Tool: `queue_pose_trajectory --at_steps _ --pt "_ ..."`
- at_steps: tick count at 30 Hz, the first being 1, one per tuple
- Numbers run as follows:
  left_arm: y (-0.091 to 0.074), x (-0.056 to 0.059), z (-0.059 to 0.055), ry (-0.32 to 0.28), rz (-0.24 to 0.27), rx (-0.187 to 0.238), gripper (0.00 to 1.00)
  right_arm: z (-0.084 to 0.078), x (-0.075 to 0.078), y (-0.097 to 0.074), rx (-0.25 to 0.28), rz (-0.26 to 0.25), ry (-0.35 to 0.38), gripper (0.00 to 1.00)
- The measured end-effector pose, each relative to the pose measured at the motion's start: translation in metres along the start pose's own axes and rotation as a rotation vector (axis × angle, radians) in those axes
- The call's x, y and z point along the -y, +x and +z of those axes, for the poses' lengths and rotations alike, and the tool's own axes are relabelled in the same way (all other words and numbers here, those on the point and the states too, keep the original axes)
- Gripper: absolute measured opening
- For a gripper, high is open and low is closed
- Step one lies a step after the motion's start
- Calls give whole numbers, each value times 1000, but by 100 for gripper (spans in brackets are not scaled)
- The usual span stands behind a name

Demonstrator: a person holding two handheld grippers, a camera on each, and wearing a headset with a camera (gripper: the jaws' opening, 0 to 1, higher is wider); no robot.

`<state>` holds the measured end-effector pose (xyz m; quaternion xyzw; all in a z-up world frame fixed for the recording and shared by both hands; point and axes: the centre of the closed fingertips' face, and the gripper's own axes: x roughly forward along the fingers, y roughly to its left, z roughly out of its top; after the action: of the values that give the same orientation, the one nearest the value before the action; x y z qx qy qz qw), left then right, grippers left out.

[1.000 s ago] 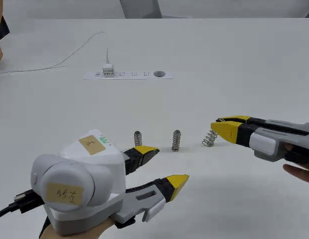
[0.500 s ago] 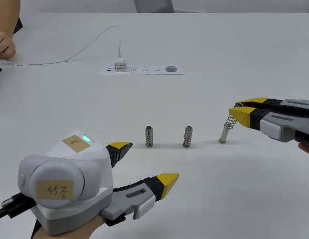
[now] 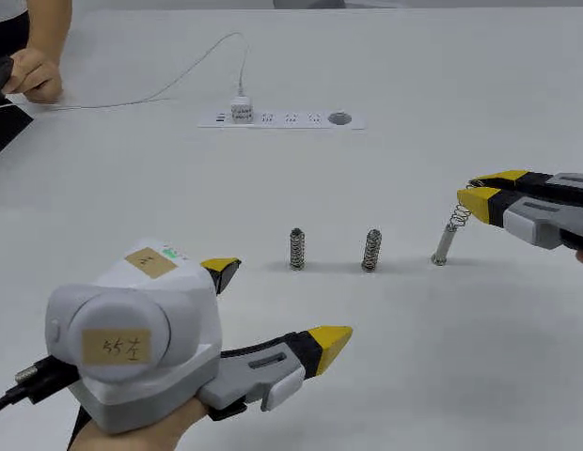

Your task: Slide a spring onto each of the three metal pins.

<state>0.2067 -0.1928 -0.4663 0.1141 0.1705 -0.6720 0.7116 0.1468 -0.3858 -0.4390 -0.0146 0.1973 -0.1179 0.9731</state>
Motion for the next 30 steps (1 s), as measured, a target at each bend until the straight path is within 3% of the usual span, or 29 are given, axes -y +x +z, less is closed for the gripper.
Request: queue_pose_trajectory --at_steps 7,21,30 --pt "0 -1 0 -1 3 1 85 -6 0 3 0 3 22 12" --pt "-1 -3 1 -2 6 -1 85 -21 -13 12 -52 -8 -91 12" --pt "-1 -5 0 -1 9 -5 84 -37 -16 18 -87 -30 -107 12"
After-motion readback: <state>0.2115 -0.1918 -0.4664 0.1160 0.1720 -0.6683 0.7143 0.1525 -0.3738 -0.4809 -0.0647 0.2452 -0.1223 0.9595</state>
